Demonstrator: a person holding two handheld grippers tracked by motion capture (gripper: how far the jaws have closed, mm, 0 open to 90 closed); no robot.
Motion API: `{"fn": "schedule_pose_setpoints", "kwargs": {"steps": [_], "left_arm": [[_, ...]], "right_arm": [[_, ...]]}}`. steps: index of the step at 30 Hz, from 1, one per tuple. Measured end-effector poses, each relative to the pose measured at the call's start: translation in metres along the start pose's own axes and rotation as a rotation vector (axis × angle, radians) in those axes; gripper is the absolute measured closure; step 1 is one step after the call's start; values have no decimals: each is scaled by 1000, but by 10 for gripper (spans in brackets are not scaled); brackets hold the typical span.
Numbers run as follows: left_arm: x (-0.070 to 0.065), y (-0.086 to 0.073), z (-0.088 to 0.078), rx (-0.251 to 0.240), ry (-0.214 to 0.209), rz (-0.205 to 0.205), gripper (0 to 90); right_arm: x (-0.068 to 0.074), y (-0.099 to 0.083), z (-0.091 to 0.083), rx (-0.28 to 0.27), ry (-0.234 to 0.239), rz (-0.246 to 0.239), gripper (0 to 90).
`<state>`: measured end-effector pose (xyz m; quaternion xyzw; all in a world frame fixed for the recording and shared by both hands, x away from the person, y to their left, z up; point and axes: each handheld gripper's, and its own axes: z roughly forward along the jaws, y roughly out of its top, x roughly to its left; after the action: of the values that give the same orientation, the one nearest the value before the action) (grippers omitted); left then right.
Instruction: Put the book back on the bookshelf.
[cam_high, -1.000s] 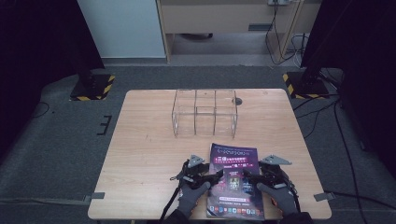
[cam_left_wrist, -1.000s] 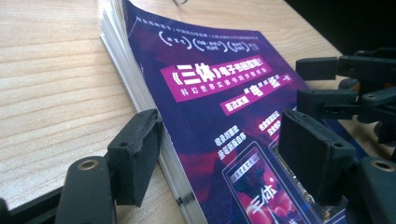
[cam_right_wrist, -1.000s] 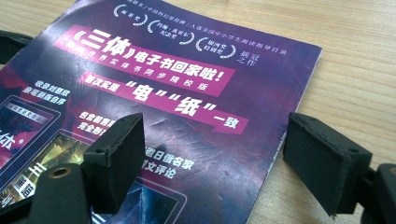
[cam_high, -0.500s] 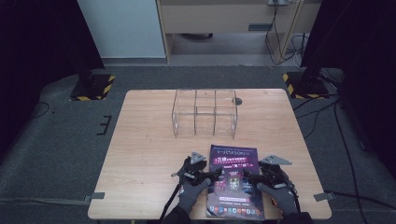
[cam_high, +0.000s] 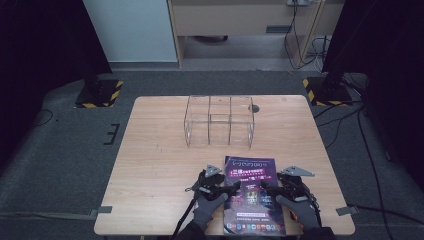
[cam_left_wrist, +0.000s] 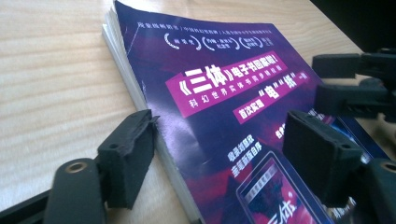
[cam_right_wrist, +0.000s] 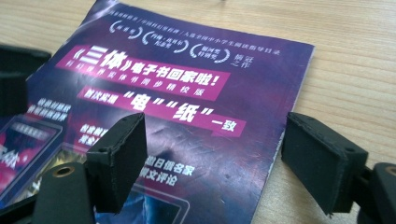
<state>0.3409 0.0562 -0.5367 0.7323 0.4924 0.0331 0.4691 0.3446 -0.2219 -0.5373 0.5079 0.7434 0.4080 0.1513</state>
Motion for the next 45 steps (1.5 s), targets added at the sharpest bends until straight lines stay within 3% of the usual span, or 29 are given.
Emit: {"fn": "schedule_pose_setpoints", "kwargs": {"steps": [8, 12, 15, 21, 25, 33, 36, 45], "left_arm": [[3, -6, -11, -15, -84, -23, 287], [1, -2, -17, -69, -148, -19, 323], [-5, -1, -16, -76, -140, 21, 317], [-6, -1, -14, -113, -163, 8, 281], [-10, 0, -13, -112, -132, 21, 274], [-2, -8, -9, -28, -26, 7, 307], [-3, -9, -6, -14, 1, 25, 307], [-10, -11, -10, -8, 106, 45, 292]], "right_arm": [[0, 0, 0, -2, -11, -1, 254], [0, 0, 0, -1, -14, -3, 267], [-1, 0, -1, -3, -13, -4, 274], [-1, 0, -1, -2, -17, -8, 281], [0, 0, -1, -1, -21, -11, 285], [1, 0, 0, 3, -33, -25, 284], [1, 0, 0, 3, -32, -26, 283], [2, -1, -1, 5, -32, -33, 280]]}}
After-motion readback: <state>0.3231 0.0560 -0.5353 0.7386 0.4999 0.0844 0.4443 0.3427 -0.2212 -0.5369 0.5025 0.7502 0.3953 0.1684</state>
